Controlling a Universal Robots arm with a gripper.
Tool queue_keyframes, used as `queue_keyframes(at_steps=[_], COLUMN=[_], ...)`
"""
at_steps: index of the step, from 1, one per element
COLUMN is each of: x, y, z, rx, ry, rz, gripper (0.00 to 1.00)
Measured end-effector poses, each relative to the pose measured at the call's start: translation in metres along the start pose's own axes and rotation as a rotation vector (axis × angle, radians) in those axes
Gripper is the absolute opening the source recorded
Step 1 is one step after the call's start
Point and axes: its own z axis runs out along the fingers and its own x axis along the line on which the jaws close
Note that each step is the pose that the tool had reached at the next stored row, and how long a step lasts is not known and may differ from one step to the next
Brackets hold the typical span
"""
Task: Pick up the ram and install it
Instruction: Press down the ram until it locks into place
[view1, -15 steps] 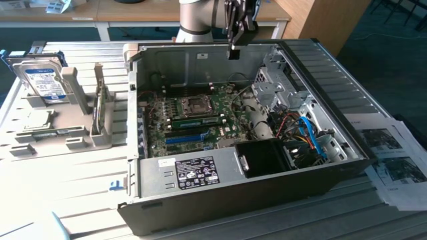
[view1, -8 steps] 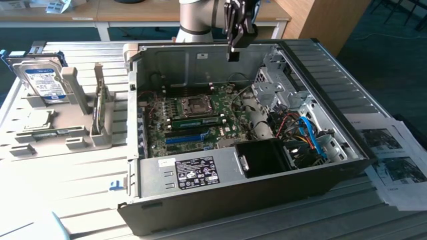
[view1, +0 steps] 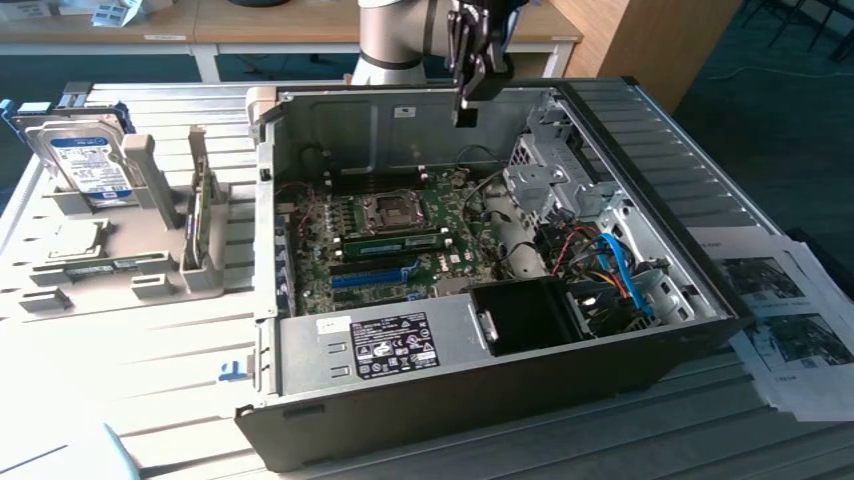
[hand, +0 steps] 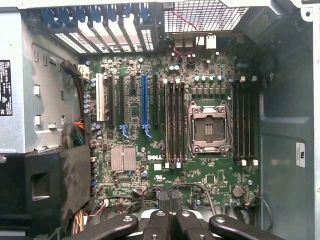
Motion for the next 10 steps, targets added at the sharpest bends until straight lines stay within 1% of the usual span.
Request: queue_keyframes(at_steps=[10], x=[-0.0004], y=[0.0001], z=[0.0095], rx=[0.0000], ry=[0.0000], rz=[0.000], gripper=[0.10])
